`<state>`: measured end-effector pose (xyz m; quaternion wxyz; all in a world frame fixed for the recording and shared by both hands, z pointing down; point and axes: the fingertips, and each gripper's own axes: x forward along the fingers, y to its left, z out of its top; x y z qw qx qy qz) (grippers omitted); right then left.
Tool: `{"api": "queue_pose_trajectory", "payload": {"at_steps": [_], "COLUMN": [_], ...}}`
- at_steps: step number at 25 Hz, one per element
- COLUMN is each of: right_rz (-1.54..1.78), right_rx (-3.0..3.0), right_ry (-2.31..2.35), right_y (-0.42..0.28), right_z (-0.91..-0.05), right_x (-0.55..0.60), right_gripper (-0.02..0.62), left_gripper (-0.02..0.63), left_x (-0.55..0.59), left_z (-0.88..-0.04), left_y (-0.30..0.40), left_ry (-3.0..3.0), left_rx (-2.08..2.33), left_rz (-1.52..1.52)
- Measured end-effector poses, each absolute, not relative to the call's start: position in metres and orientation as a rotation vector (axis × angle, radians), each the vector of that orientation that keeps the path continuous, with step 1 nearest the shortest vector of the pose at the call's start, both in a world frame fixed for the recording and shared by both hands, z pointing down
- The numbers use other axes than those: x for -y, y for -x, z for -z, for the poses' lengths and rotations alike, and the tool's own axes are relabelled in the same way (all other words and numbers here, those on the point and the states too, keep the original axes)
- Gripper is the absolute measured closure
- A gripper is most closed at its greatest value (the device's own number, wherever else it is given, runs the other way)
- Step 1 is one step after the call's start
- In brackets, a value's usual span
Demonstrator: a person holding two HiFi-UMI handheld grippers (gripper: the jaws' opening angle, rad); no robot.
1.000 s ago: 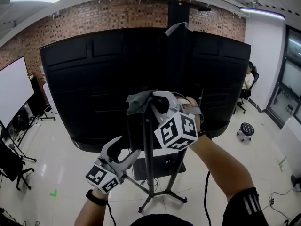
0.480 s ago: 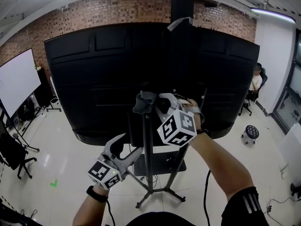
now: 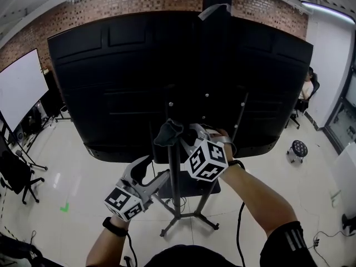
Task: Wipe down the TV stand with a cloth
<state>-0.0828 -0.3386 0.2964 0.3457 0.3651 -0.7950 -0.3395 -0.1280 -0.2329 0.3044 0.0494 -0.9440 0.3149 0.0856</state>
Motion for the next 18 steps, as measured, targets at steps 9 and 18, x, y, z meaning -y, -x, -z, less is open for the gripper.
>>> {"api": "queue_pose_trajectory", "payload": {"at_steps": [9, 18], "right_rz": [0.777, 0.533], "right_rx": [2.089, 2.191], "right_ry": [-0.884, -0.845], "right_y": [0.09, 0.094], "right_z": [-0.356, -0.414], "right_x": [0.334, 0.33], "right_gripper": [0.572, 0.572], "left_gripper": [0.307, 0.307], "left_x": [0.238, 0.246], "left_z": [-0.336, -0.392], "left_y": [0.127, 0.129], "left_ry": [2.942, 3.028], "left_rx": [-0.962, -0.966], "left_rz": [-0.237, -0.189]}}
